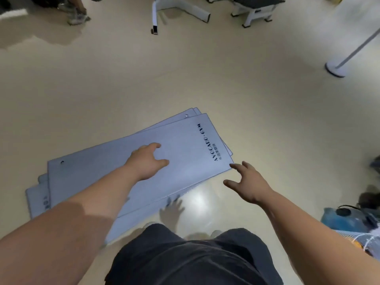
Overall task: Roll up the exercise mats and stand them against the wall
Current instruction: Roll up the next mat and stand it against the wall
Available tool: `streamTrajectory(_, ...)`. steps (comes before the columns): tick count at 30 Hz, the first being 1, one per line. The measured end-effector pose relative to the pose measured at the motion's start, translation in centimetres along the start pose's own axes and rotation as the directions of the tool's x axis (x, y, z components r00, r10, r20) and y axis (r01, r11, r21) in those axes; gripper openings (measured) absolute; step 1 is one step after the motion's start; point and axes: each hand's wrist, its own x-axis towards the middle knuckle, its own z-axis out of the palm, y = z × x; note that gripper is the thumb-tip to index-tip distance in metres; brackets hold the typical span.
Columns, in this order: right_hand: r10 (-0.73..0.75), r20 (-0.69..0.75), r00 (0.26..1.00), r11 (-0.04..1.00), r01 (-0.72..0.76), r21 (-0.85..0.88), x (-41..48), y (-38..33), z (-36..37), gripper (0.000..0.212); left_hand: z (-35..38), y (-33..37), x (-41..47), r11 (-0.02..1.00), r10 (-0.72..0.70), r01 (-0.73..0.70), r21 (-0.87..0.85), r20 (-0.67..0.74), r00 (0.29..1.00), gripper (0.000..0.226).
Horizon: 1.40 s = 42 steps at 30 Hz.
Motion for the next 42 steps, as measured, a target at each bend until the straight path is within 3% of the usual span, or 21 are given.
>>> streamTrajectory(7,-0.050,0.061,0.997,0.998,0.047,0.042,17.8,11.7,-8.8,0.075,6.1,12.2,12.4,0.994,-0.110,0.110,-0.009,-0.049,0.993,0.067)
streamTrajectory(12,-0.179,0.200,0.963,0.974,0.202,-0.100,28.6,15.9,-17.8,0.075,9.6,19.9,15.0,0.957,-0.260,0.225,-0.181,-0.199,0.945,0.060)
streamTrajectory(19,-0.346,0.384,0.856,0.852,0.458,-0.253,37.8,8.4,-25.2,0.075,10.0,23.7,15.4,0.829,-0.503,0.390,-0.402,-0.228,0.834,0.068)
streamTrajectory(24,-0.411,0.459,0.788,0.749,0.579,-0.323,41.7,2.1,-26.6,0.074,10.4,24.2,18.7,0.787,-0.542,0.434,-0.438,-0.156,0.826,0.069)
streamTrajectory(28,-0.434,0.561,0.705,0.635,0.681,-0.364,44.9,-1.5,-27.6,0.076,9.8,25.3,21.6,0.692,-0.620,0.432,-0.578,-0.171,0.766,0.069)
streamTrajectory(30,-0.422,0.614,0.667,0.585,0.718,-0.377,47.4,-2.9,-28.1,0.075,10.2,25.9,23.4,0.645,-0.667,0.424,-0.636,-0.198,0.718,0.071)
streamTrajectory(33,-0.428,0.676,0.599,0.491,0.783,-0.383,52.7,-5.3,-28.2,0.073,11.7,26.4,27.0,0.539,-0.783,0.463,-0.703,-0.217,0.582,0.071)
streamTrajectory(36,-0.422,0.753,0.504,0.401,0.849,-0.344,59.9,-7.3,-27.5,0.072,13.4,27.4,32.0,0.360,-0.891,0.546,-0.756,-0.106,0.441,0.068)
streamTrajectory(39,-0.351,0.844,0.405,0.289,0.904,-0.314,66.5,-9.5,-26.5,0.071,15.3,31.3,36.9,0.156,-0.961,0.525,-0.837,-0.006,0.276,0.069)
streamTrajectory(42,-0.250,0.906,0.342,0.141,0.938,-0.316,70.3,-10.7,-26.9,0.072,17.5,37.5,40.8,0.005,-0.973,0.475,-0.880,0.105,0.206,0.070)
